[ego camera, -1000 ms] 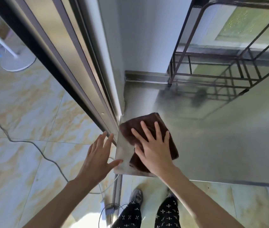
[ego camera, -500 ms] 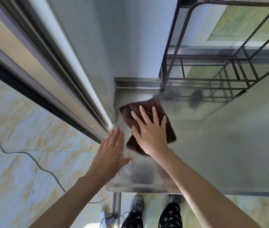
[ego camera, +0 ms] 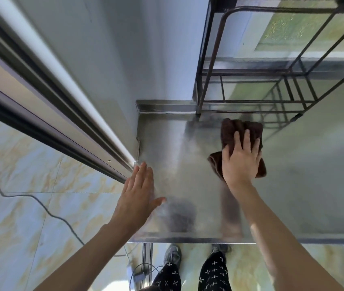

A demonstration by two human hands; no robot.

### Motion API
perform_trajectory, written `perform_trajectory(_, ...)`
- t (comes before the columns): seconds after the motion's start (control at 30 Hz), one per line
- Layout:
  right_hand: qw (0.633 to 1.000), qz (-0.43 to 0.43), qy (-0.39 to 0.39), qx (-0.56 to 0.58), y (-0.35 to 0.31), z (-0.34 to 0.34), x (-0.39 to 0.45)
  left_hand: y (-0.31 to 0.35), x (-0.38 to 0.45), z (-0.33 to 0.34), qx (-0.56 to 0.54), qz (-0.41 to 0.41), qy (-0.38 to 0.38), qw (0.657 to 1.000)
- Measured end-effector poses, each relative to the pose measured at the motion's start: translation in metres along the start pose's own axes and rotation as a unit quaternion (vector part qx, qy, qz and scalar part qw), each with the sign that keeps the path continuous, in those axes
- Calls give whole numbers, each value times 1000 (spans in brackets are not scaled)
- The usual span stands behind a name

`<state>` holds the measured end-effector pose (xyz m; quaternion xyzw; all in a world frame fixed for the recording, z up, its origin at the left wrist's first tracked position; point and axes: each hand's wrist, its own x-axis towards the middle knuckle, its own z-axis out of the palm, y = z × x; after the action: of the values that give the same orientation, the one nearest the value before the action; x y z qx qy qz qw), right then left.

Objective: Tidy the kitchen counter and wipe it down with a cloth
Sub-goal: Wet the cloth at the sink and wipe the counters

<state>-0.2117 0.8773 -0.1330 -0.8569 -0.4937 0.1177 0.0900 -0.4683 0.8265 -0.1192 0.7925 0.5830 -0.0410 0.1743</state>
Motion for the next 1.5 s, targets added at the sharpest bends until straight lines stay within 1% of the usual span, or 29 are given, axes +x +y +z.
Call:
perform_trajectory(0.03, 1000, 8, 13, 5, -4, 3, -12, 1, 0, 1, -5, -6, 1, 1000)
perform_trajectory(0.07, 999, -19, 28, 5, -12, 6, -28, 4, 0, 1, -12, -9, 1, 1000)
perform_trajectory(0.13, 988, -150, 16, -12, -25, 14, -67, 10, 0, 1, -24, 7, 7, 1000)
perform_trajectory(0.2, 953, -299, -22, -43, -17, 14, -92, 18, 3, 2, -31, 33, 9, 999)
perform_trajectory(0.23, 941, -333, -40, -48, -3, 9, -90, 22, 6, 3, -37, 41, 5, 998)
perform_trajectory(0.27, 941, -334, -41, -48, 15, 4, -80, 27, 10, 4, -45, 46, 2, 998)
perform_trajectory(0.33, 965, -255, 10, -57, 59, -7, -52, 39, 18, 3, -61, 60, -6, 996)
perform_trajectory(0.4, 993, -108, 40, -37, 101, -24, -23, 52, 27, 2, -57, 84, -7, 995)
perform_trajectory(0.47, 998, 49, 41, 7, 120, -35, -11, 65, 32, 3, -52, 102, -19, 993)
perform_trajectory(0.5, 994, 96, 49, 24, 118, -34, -15, 71, 33, 5, -55, 106, -24, 993)
perform_trajectory(0.53, 992, 111, 55, 31, 110, -29, -26, 77, 33, 6, -58, 111, -25, 992)
perform_trajectory(0.57, 993, 92, 71, 25, 99, -23, -42, 82, 33, 8, -58, 115, -28, 991)
perform_trajectory(0.6, 996, 46, 78, 9, 87, -16, -62, 87, 31, 11, -54, 119, -31, 991)
perform_trajectory(0.7, 989, -135, 26, -45, 75, -6, -122, 94, 30, 16, -41, 127, -31, 991)
perform_trajectory(0.73, 983, -178, 9, -48, 85, -9, -128, 95, 32, 17, -33, 132, -32, 990)
perform_trajectory(0.77, 980, -196, -5, -39, 100, -14, -126, 97, 34, 17, -25, 140, -31, 989)
perform_trajectory(0.83, 986, -162, 25, -31, 142, -23, -110, 103, 39, 16, -22, 154, -28, 987)
perform_trajectory(0.93, 997, 1, 79, -13, 206, -45, -72, 123, 46, 15, -27, 165, -20, 986)
perform_trajectory(0.97, 994, 66, 83, 6, 216, -51, -64, 131, 48, 15, -30, 167, -19, 985)
perform_trajectory(1.03, 978, 182, 88, 44, 210, -51, -63, 147, 51, 19, -34, 170, -26, 985)
perform_trajectory(1.07, 973, 206, 96, 43, 198, -45, -70, 155, 53, 22, -33, 174, -32, 984)
perform_trajectory(1.1, 974, 195, 112, 30, 182, -39, -82, 163, 54, 24, -30, 181, -38, 982)
perform_trajectory(1.13, 982, 154, 104, 18, 165, -34, -96, 172, 55, 27, -28, 192, -42, 980)
perform_trajectory(1.17, 993, 95, 75, 6, 152, -32, -110, 181, 56, 29, -28, 203, -46, 978)
perform_trajectory(1.23, 999, -24, 32, -22, 153, -34, -124, 200, 61, 29, -27, 226, -51, 973)
perform_trajectory(1.27, 998, -56, 14, -19, 166, -41, -119, 209, 65, 29, -25, 234, -51, 970)
perform_trajectory(1.33, 998, -53, 4, -20, 206, -56, -99, 227, 74, 26, -21, 240, -56, 969)
perform_trajectory(1.37, 999, -29, 16, -29, 232, -62, -85, 236, 79, 26, -16, 244, -56, 968)
perform_trajectory(1.5, 992, 128, 20, 6, 329, -98, -19, 280, 96, 30, -17, 249, -63, 966)
